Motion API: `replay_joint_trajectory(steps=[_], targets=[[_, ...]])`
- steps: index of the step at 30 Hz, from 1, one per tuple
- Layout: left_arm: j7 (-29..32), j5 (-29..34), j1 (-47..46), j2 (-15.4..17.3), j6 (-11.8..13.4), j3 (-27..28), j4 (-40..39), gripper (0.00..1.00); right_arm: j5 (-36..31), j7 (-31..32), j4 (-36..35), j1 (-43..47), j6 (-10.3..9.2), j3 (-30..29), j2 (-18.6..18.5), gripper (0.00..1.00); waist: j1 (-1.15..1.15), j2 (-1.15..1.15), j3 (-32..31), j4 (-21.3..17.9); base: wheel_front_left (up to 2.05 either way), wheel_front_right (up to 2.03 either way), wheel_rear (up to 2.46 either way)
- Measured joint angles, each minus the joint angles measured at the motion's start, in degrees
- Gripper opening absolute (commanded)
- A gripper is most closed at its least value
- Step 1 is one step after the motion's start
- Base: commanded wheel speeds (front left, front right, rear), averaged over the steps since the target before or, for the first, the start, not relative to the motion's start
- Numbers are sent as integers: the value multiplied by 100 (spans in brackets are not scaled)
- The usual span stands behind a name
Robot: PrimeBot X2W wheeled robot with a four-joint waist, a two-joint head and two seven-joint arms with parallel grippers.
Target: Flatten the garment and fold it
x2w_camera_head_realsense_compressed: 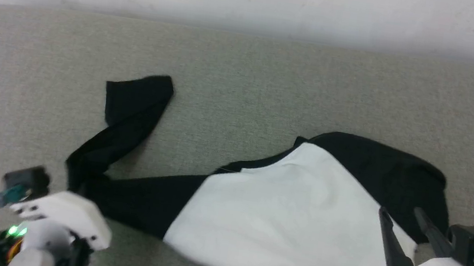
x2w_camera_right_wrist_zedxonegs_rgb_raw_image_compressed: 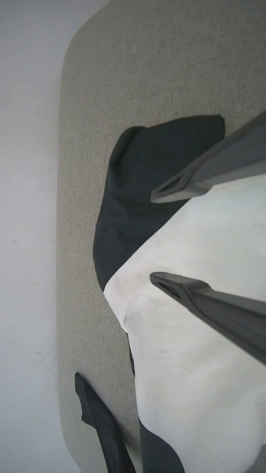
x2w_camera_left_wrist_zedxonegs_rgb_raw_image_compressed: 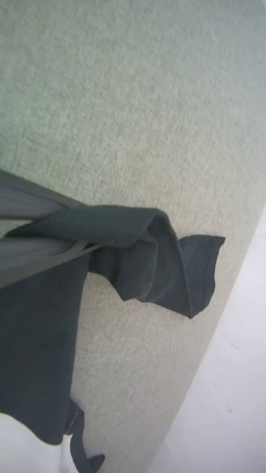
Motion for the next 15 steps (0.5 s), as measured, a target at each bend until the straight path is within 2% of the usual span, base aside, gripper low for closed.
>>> replay_joint_trajectory(steps=[5,10,11,12,13,14,15], targets=[[18,-53,653,170,319,402,-436,0,1,-33,32,0,0,-116,0,100,0,0,-60,192,0,0,0],[249,-74,1172,181,520,503,-625,0,57,26,140,0,0,-398,1,100,0,0,-91,378,0,0,0],[298,-96,1230,155,533,504,-625,18,57,33,171,0,0,-443,-1,100,0,0,-94,409,0,0,0],[321,-129,1284,126,546,495,-625,43,57,53,200,-1,0,-488,-1,100,0,0,-94,439,0,0,0],[332,-132,1315,96,566,488,-620,83,57,73,229,-2,0,-527,1,100,-1,0,-95,466,0,0,0],[309,-151,1327,55,575,498,-615,100,56,76,254,-6,0,-569,1,100,0,0,-95,492,0,0,0],[236,-167,1326,20,582,495,-608,100,55,81,269,-12,0,-605,0,100,0,0,-95,517,0,0,0]])
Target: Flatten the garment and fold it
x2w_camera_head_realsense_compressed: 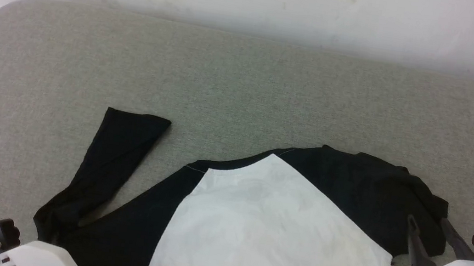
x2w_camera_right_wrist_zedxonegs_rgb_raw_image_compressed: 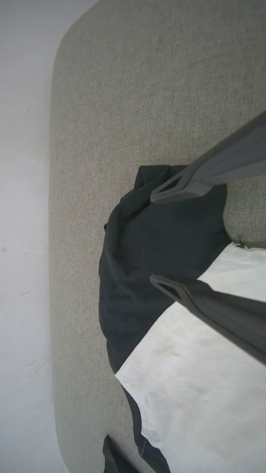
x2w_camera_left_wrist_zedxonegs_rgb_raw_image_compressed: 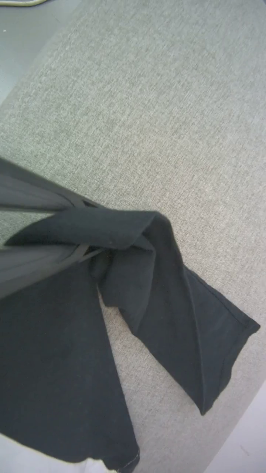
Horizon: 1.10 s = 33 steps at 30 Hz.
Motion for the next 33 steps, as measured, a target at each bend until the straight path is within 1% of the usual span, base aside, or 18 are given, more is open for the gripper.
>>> replay_joint_trajectory(steps=[3,8,12,14,17,20,22,25,28,31,33], targets=[[-465,26,-9,-47,-58,-30,7,100,-22,24,31,-53,0,-19,0,100,0,0,-2,79,0,0,0],[-1316,298,-162,22,-458,-293,-90,100,-62,25,16,-94,0,62,0,100,0,0,-7,185,0,0,0],[-1573,523,-324,177,-671,-525,-257,100,-60,16,25,-94,0,71,3,100,0,0,-29,233,0,0,0],[-1728,557,-390,175,-735,-611,-396,100,-67,-29,80,-113,0,-31,7,100,0,0,-35,235,0,0,0],[-2046,556,-493,112,-829,-703,-613,100,-113,-162,261,-337,0,-343,5,100,0,0,-18,205,0,0,0],[-2326,554,-569,7,-944,-842,-651,100,-264,-208,646,-719,0,-698,2,100,0,0,35,185,0,0,0],[-2421,554,-640,-57,-1024,-925,-593,100,-345,-57,1035,-945,0,-861,-1,100,0,0,86,182,0,0,0],[-2513,555,-701,-121,-1038,-1035,-467,100,-424,222,1577,-1217,0,-966,3,100,0,0,170,192,0,0,0],[-2585,557,-777,-174,-1080,-1090,-369,100,-425,683,2067,-1481,0,-985,5,100,0,0,263,211,0,0,0],[-2621,558,-845,-214,-1084,-1124,-257,100,-359,1174,2380,-1634,0,-920,-1,100,0,0,346,238,0,0,0],[-2632,557,-882,-219,-1084,-1109,-220,100,-294,1450,2408,-1732,-1,-901,-18,100,0,0,381,256,0,0,0]])
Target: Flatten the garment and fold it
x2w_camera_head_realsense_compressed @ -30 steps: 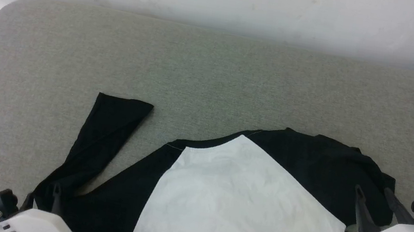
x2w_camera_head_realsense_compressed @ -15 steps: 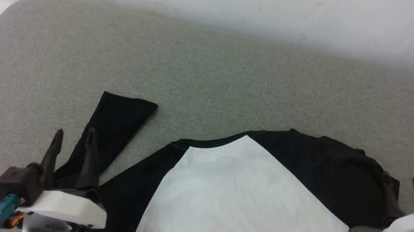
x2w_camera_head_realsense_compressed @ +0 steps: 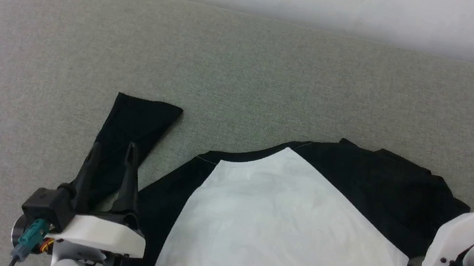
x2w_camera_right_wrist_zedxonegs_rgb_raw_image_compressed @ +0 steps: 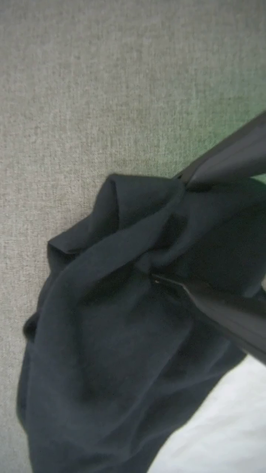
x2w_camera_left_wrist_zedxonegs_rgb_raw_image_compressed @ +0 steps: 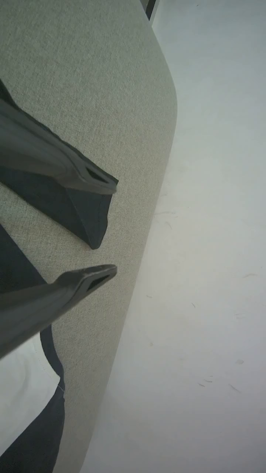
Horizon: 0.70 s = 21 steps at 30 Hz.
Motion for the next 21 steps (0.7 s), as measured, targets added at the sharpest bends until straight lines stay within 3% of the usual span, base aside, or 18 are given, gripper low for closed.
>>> replay_joint_trajectory(steps=[1,3,4,9,13,21], targets=[[-20,-1,-3,-2,0,7,20,100,10,148,3,-38,0,3,-15,100,0,0,11,7,0,0,0],[-37,-2,-4,-2,0,30,66,100,90,426,-19,-99,-1,36,-44,20,0,0,14,6,0,0,0],[-38,-3,-4,-2,0,40,88,100,141,482,-57,-107,-1,57,-46,0,0,0,10,-2,0,0,0],[-40,-5,-4,-8,0,53,162,100,181,-21,-431,-90,1,-33,49,0,0,0,-44,-90,0,0,0],[-44,-5,2,-9,2,42,177,100,-41,-600,-1028,90,1,-456,48,0,0,0,-130,-182,0,0,0],[-29,-21,15,15,8,18,172,100,-520,-1110,-2053,916,2,-1638,47,0,0,0,-255,-484,0,0,0]])
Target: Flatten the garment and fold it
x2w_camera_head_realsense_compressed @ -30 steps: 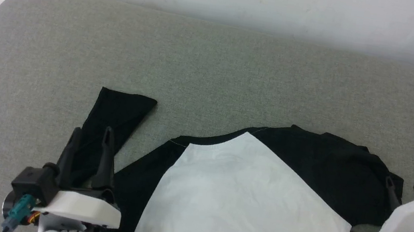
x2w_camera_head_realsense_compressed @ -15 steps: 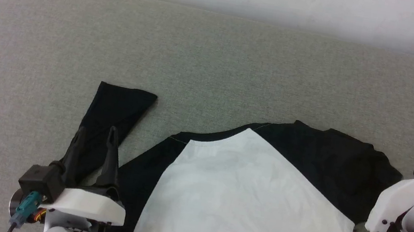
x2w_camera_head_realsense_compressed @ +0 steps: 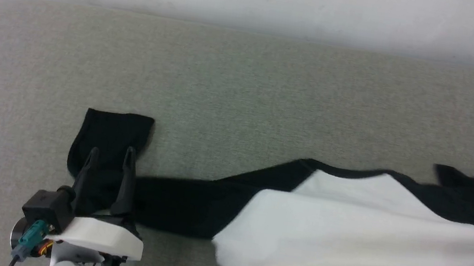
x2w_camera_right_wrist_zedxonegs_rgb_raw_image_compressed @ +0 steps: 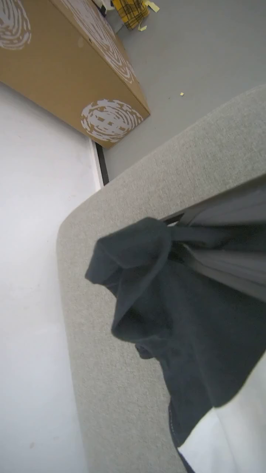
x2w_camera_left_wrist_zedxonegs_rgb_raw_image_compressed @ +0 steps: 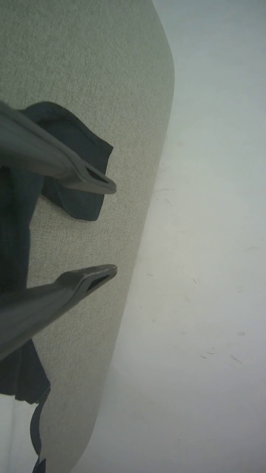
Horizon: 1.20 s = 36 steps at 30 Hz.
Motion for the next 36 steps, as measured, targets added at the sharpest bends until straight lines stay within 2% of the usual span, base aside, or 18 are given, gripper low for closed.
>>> replay_joint_trajectory(steps=[3,5,12,13,14,15,17,20,22,26,29,36], targets=[[51,-25,-1,38,-1,7,-12,100,22,-102,-120,149,0,-380,-13,0,0,0,-22,-126,0,0,0],[74,-25,0,47,-1,-13,-22,100,115,-4,-41,266,0,-399,-24,0,0,0,-32,-212,0,0,0],[177,-36,-4,80,-8,-109,-45,100,531,1076,736,689,-1,222,-20,0,0,0,-30,-449,0,0,0],[197,-36,-4,90,-8,-122,-43,100,590,1209,823,712,-1,332,-20,7,0,0,-24,-467,0,0,0],[204,-36,-5,100,-21,-148,-43,100,612,1296,884,744,-1,405,-16,79,0,0,-19,-480,0,0,0],[242,-36,-7,109,-53,-168,-40,100,644,1354,915,769,-1,465,-12,100,0,0,-17,-486,0,0,0],[270,-36,-9,118,-59,-209,-37,100,690,1321,901,782,-1,511,-7,100,0,0,-28,-493,0,0,0],[406,-34,-41,176,-143,-297,-35,100,665,889,684,778,-1,526,-10,100,0,0,-47,-510,0,0,0],[502,-3,-151,201,-160,-401,-36,100,609,442,483,767,-1,572,-9,100,0,0,-63,-518,0,0,0],[847,137,-487,222,-309,-726,2,100,407,-396,49,764,-1,1051,-29,100,0,0,-78,-562,0,0,0],[1363,256,-828,253,-466,-1053,232,100,341,-614,-183,820,0,1460,-15,100,0,0,-78,-616,0,0,0],[2719,497,-1763,275,-868,-1771,1254,100,402,-701,-323,863,0,1933,-15,100,0,0,-27,-763,0,0,0]])
